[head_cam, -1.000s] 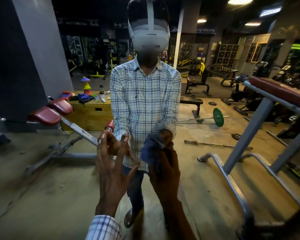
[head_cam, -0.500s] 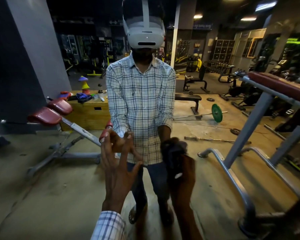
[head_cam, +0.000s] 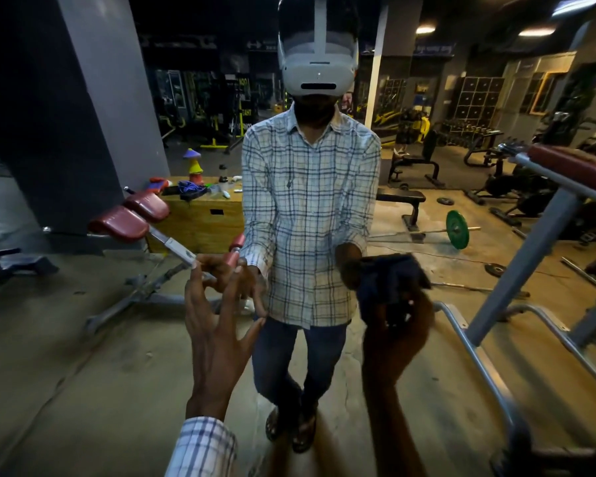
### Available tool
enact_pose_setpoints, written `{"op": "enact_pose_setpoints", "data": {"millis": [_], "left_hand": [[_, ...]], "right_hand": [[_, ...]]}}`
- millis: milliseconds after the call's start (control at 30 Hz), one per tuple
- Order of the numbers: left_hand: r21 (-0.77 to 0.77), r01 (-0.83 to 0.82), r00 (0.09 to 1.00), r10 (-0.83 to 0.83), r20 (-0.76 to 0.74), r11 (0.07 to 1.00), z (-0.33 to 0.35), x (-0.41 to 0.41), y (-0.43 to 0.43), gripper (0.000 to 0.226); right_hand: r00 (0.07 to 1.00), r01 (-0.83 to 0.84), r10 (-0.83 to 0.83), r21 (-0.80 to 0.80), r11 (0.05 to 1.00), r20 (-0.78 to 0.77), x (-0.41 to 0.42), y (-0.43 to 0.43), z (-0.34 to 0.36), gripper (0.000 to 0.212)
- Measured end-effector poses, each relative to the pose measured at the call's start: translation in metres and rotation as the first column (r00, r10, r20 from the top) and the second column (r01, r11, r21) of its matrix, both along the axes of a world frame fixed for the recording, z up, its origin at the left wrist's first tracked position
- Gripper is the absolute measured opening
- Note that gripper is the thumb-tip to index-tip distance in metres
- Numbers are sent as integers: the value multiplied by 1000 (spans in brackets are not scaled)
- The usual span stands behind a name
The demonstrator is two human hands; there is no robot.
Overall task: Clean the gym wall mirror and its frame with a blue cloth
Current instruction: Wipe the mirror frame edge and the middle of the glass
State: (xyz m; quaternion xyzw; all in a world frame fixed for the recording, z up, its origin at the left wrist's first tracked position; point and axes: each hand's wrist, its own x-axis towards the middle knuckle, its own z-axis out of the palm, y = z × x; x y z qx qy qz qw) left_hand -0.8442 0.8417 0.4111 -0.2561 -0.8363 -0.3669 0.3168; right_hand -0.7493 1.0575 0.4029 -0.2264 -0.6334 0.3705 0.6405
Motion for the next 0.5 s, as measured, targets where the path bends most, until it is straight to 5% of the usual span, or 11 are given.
{"op": "enact_pose_setpoints", "data": {"millis": [100, 167, 233, 333, 433, 500], "left_hand": [[14, -4, 1000, 4, 10, 1000, -3, -1, 2, 106], [-1, 2, 1000, -2, 13, 1000, -4, 0, 0, 105], [0, -3, 1000, 3, -5, 1000, -1, -1, -2, 106], [0, -27, 1000, 27, -11, 1000, 5, -3, -5, 105], [-14, -9, 1000, 9, -27, 1000, 8, -7, -10, 104], [-29, -22, 999, 22, -26, 999, 9, -9, -16, 106]], "right_hand": [[995, -79, 76, -33, 996, -66, -12, -10, 23, 43], [939, -329, 316, 85, 940, 137, -18, -53, 34, 41], [912, -398, 354, 236, 886, 207, -14, -62, 46, 40], [987, -141, 159, 332, 933, -26, -3, -21, 86, 31], [972, 35, 19, 225, 974, -234, -18, 3, 110, 11], [981, 23, 11, 174, 984, -193, -42, -14, 109, 19]]}}
